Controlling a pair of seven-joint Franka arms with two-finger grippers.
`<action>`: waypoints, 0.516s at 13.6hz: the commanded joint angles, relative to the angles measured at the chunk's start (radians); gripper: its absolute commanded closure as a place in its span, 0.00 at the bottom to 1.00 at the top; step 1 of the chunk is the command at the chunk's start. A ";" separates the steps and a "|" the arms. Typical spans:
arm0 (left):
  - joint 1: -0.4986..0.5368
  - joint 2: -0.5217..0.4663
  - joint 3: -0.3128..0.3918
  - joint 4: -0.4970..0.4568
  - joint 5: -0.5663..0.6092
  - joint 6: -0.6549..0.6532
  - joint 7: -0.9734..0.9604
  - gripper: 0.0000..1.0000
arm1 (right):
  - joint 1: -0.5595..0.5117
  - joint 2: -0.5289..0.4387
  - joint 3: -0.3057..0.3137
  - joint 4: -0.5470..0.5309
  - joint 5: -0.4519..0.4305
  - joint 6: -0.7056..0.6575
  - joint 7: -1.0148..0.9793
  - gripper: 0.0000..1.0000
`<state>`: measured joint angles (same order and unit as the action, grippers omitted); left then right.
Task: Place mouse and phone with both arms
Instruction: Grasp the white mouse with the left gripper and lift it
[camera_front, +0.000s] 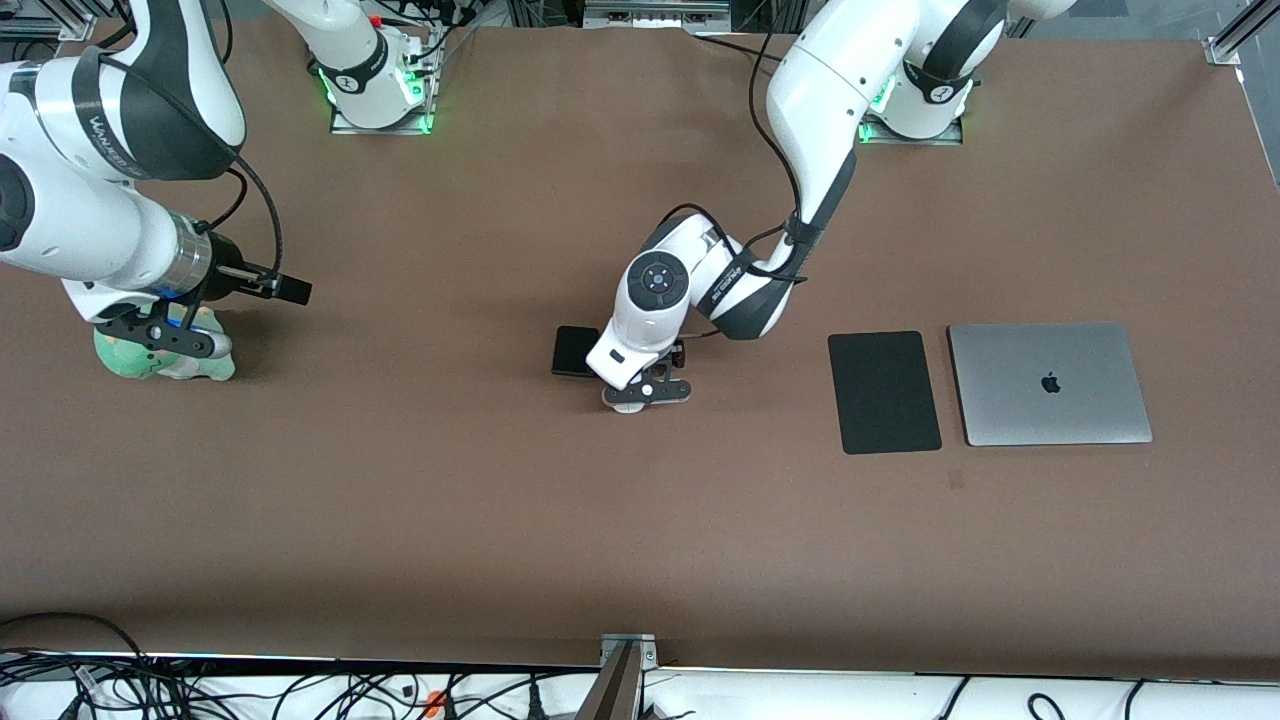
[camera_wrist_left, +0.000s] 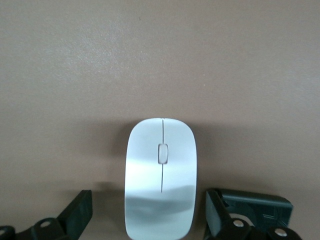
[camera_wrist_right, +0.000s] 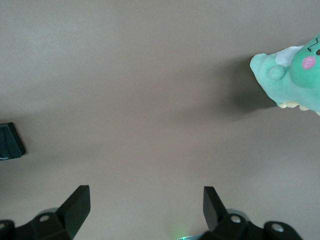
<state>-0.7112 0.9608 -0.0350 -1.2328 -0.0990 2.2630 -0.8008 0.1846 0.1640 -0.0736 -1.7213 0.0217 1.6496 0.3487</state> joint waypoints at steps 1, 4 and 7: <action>-0.011 0.041 0.012 0.049 0.025 0.015 -0.018 0.00 | 0.004 -0.009 0.000 -0.007 0.010 0.010 0.013 0.00; -0.011 0.046 0.012 0.050 0.024 0.016 -0.020 0.00 | 0.004 -0.009 0.000 -0.007 0.010 0.010 0.012 0.00; -0.013 0.046 0.012 0.050 0.024 0.016 -0.018 0.05 | 0.004 -0.009 0.000 -0.007 0.010 0.010 0.012 0.00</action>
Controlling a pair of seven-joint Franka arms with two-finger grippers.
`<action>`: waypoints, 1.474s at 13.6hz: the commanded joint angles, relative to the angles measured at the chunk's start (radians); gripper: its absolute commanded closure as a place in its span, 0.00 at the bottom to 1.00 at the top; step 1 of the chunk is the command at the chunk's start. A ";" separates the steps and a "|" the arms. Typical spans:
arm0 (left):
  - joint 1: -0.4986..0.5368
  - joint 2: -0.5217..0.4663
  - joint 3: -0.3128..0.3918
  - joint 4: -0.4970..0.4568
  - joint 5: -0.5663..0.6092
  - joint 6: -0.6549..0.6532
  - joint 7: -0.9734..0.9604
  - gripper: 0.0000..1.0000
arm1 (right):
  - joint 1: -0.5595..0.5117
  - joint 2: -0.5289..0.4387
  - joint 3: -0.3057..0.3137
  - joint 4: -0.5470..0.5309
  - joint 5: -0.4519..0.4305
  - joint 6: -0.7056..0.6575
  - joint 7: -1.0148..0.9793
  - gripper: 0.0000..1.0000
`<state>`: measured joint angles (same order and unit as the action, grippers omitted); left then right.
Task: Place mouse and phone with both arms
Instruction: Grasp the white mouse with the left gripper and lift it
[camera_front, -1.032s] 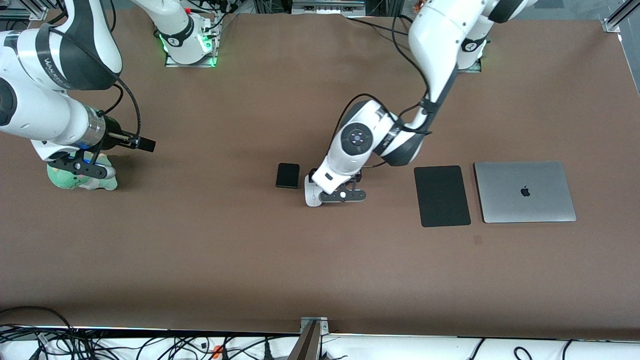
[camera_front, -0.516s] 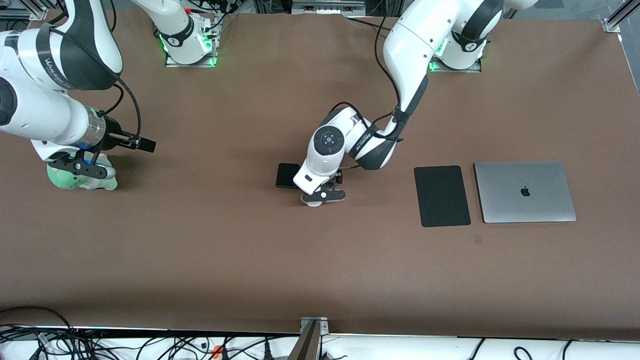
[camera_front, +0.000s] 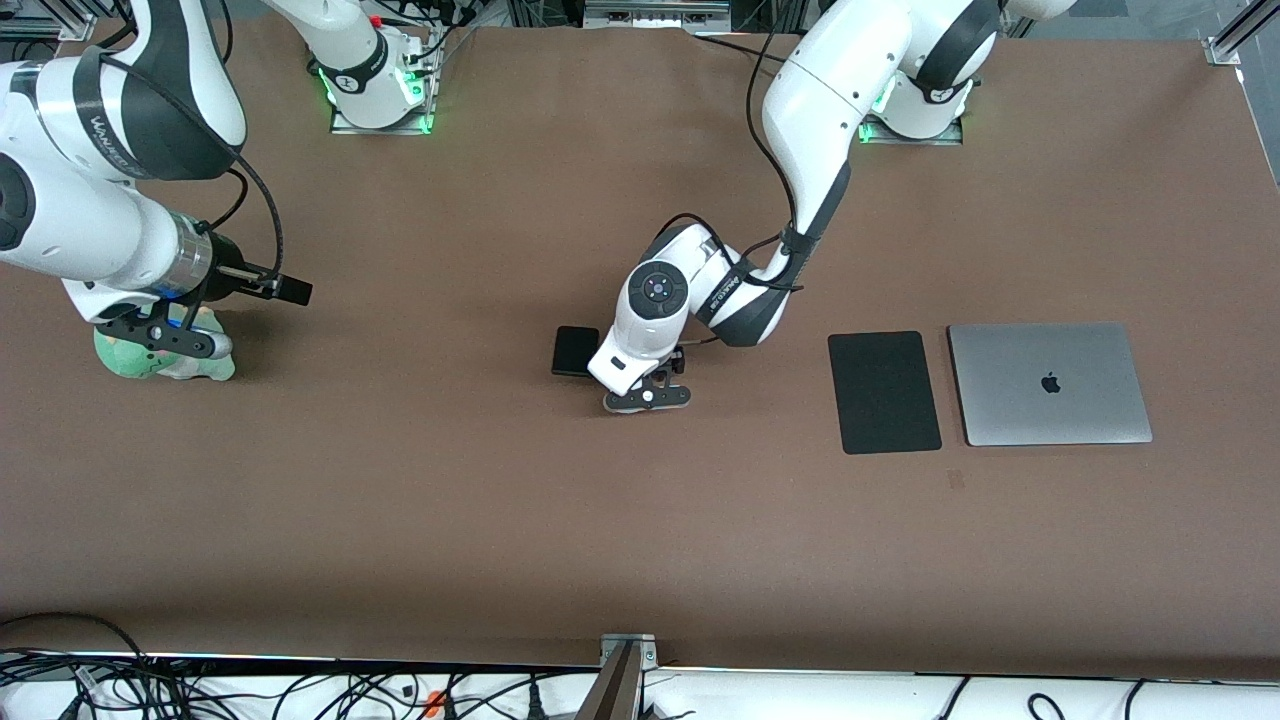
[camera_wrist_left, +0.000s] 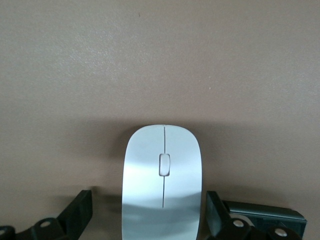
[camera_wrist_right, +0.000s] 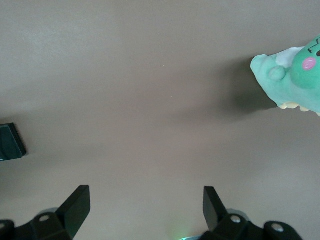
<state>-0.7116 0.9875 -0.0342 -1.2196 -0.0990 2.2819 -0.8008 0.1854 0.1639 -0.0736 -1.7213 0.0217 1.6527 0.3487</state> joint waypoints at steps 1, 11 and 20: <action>-0.011 0.017 0.011 0.035 0.025 -0.002 -0.011 0.24 | 0.002 -0.009 0.000 -0.008 0.010 0.007 0.012 0.00; 0.131 -0.050 -0.001 0.011 0.027 -0.022 0.185 0.79 | 0.015 -0.007 0.000 -0.009 0.010 0.007 0.012 0.00; 0.358 -0.557 -0.001 -0.640 0.027 -0.028 0.521 0.83 | 0.116 0.057 0.000 -0.001 0.156 0.151 0.105 0.00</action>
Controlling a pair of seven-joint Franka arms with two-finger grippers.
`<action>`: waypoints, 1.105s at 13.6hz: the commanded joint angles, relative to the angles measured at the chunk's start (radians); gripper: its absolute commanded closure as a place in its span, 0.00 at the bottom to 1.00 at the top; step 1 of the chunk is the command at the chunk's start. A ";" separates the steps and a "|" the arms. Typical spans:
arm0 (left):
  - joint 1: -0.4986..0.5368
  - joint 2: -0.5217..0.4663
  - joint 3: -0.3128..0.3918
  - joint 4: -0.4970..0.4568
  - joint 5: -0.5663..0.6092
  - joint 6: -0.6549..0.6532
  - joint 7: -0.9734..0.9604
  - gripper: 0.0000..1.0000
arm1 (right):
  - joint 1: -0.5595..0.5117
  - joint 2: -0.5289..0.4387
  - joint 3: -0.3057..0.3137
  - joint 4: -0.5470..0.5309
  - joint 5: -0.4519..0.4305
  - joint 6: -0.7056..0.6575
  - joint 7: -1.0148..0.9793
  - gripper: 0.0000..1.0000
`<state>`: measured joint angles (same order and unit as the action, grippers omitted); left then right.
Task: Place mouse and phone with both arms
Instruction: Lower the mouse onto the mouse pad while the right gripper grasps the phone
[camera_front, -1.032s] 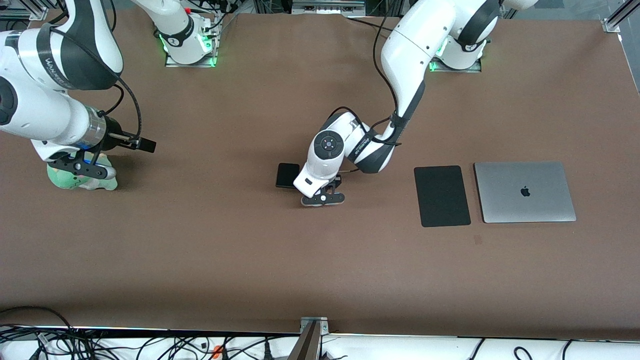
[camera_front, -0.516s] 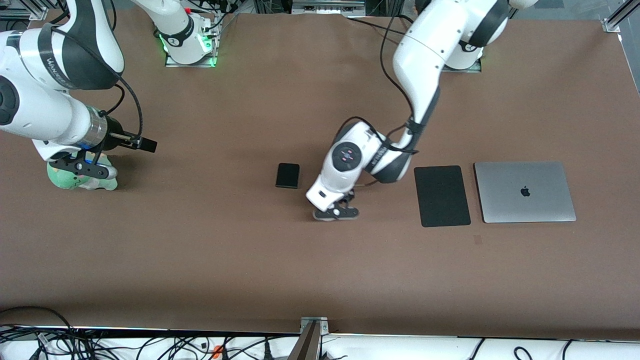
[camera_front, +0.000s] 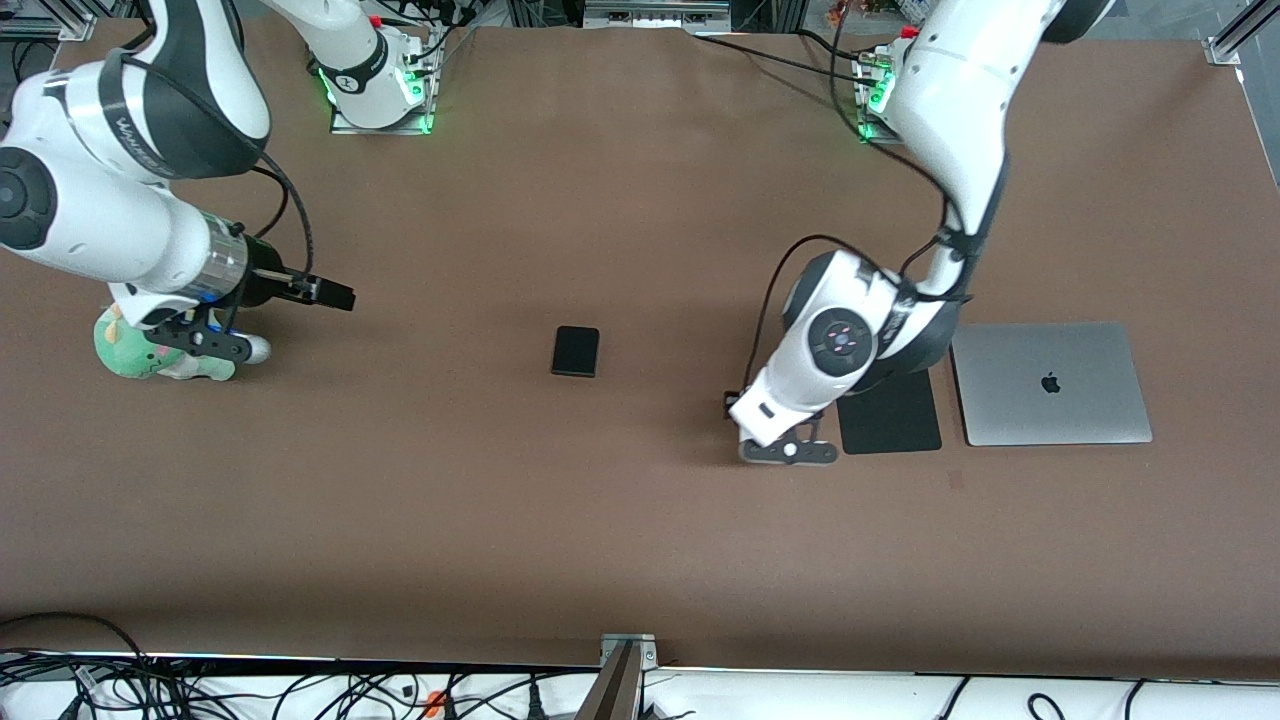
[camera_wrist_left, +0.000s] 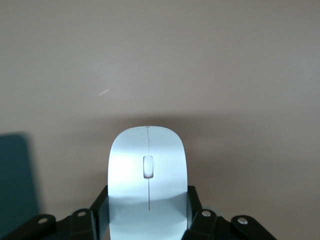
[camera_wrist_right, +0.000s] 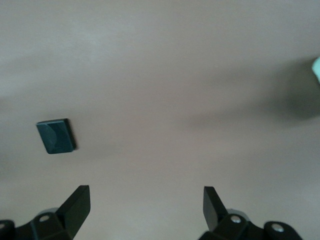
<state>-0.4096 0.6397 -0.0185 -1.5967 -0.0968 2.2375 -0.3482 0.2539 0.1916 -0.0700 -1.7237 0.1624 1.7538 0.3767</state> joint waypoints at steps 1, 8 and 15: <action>0.086 -0.266 -0.017 -0.337 0.025 0.013 0.110 0.82 | 0.085 0.046 -0.004 0.001 0.015 0.077 0.111 0.00; 0.233 -0.243 -0.008 -0.470 0.061 0.083 0.161 0.77 | 0.298 0.222 -0.005 0.004 0.012 0.352 0.303 0.00; 0.255 -0.112 -0.011 -0.431 0.054 0.220 0.146 0.23 | 0.425 0.388 -0.008 0.004 -0.007 0.601 0.402 0.00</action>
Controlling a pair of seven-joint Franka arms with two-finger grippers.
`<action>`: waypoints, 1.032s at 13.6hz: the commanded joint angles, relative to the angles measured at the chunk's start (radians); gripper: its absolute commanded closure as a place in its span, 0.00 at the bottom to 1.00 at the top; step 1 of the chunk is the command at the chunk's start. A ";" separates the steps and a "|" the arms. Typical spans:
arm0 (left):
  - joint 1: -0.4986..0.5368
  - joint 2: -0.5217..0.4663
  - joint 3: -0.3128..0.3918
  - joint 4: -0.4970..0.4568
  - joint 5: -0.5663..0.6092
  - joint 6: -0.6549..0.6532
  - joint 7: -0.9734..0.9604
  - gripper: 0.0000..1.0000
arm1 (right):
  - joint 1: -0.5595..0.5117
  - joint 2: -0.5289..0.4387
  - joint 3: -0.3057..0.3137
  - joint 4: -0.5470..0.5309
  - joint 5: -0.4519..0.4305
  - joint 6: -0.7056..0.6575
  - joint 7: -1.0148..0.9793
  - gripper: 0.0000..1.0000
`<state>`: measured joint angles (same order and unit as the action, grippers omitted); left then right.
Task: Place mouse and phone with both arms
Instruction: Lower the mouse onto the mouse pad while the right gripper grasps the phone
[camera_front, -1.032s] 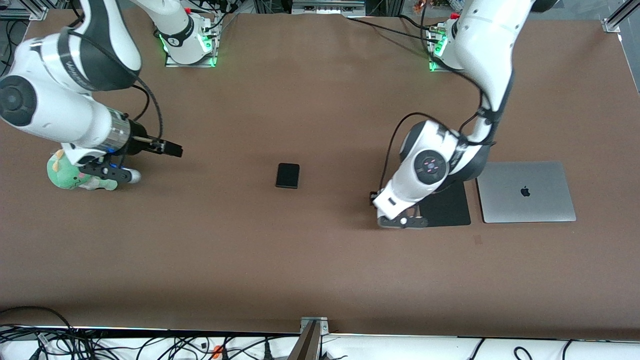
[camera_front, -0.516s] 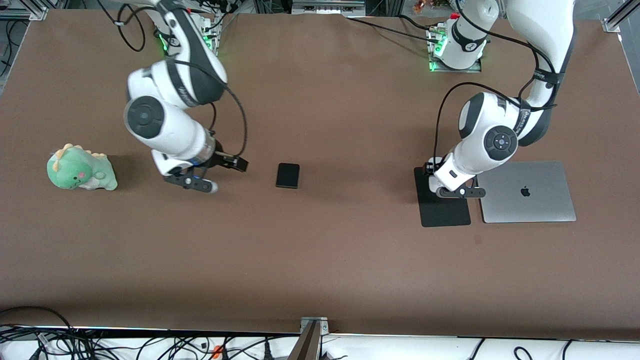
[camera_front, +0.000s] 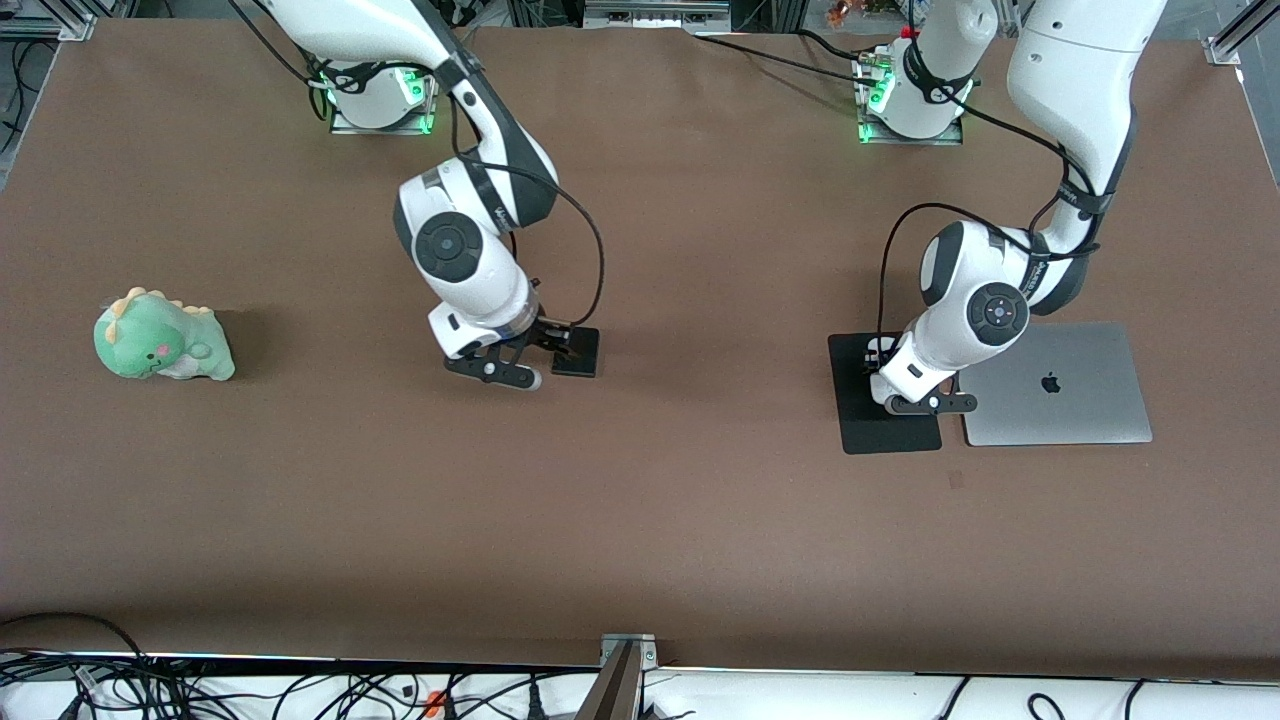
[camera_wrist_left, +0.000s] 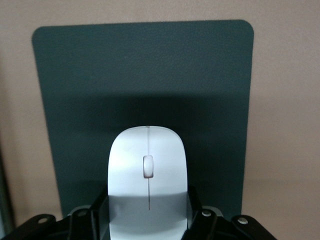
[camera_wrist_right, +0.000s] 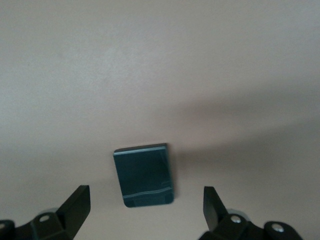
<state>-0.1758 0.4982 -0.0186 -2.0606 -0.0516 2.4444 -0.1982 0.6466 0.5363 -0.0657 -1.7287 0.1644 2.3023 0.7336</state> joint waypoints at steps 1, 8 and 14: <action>0.022 0.030 -0.009 0.042 0.009 0.008 -0.001 0.00 | 0.042 0.066 -0.014 0.009 -0.019 0.086 0.047 0.00; 0.064 -0.110 -0.017 0.238 0.009 -0.383 0.013 0.00 | 0.094 0.171 -0.026 -0.002 -0.101 0.175 0.081 0.00; 0.147 -0.369 -0.011 0.323 0.010 -0.669 0.200 0.00 | 0.128 0.200 -0.037 -0.008 -0.135 0.198 0.133 0.07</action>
<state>-0.0581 0.2332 -0.0202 -1.7141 -0.0516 1.8377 -0.0597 0.7558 0.7294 -0.0882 -1.7295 0.0521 2.4831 0.8367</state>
